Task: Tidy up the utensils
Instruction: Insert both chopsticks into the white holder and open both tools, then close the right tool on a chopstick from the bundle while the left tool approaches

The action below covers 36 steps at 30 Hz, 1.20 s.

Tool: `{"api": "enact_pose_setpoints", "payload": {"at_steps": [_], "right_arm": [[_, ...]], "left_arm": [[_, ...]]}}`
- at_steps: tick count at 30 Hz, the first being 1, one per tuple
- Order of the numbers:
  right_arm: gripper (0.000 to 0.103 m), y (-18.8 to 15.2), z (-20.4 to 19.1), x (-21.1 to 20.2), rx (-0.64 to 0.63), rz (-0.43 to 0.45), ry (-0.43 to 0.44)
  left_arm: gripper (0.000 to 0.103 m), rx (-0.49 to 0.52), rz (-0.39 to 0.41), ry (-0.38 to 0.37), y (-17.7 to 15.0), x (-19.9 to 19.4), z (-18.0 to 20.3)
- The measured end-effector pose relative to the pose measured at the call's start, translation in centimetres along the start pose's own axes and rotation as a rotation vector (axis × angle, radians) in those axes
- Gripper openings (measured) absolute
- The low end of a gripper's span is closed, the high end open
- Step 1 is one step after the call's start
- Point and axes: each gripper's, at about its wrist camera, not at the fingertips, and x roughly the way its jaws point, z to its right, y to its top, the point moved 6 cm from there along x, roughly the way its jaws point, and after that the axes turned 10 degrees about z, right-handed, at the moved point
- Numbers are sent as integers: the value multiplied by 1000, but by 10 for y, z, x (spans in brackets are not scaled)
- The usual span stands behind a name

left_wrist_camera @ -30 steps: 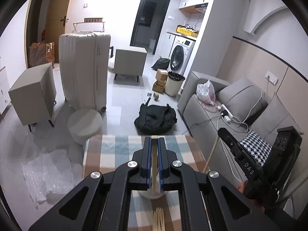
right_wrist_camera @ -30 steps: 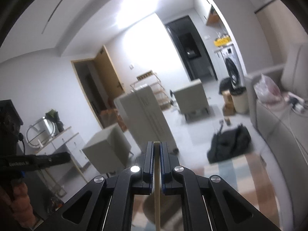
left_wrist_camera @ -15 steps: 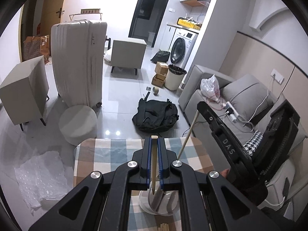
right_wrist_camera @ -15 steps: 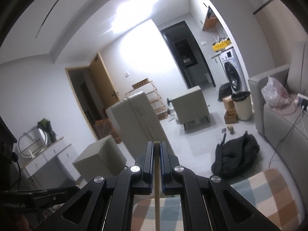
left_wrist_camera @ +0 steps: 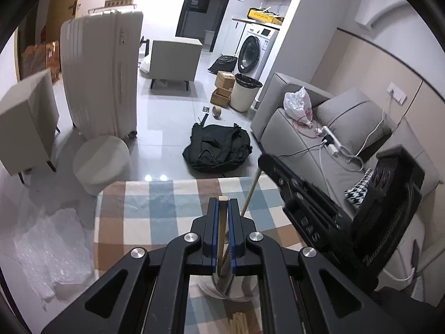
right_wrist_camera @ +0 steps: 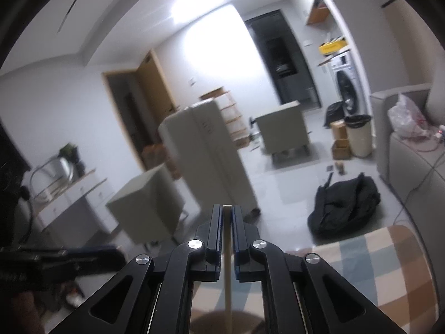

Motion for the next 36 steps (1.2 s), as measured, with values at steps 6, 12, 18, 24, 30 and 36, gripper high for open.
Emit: {"api": "enact_pose_setpoints", "payload": {"at_steps": [6,12,18,24,30,36], "right_arm": [[38,6,7,-33,39,-29,-5],[51,19,17,-94,74,-11,-75],[66,21,2,-151,54,-2,-97],[78,18,-23,-201,20,23,-98],[85,11,-38,-231,4,33,-111],[93,-5,-45,-249,-20,17,-132]], "left_arm": [[42,-14,36,58,7,-24,-6],[47,-44,71,161,2,-60,-15],[65,-22,128,230,-11,-93,-5],[76,21,186,272,-25,-117,7],[79,56,213,293,-43,-126,16],[83,78,227,319,-61,-128,17]]}}
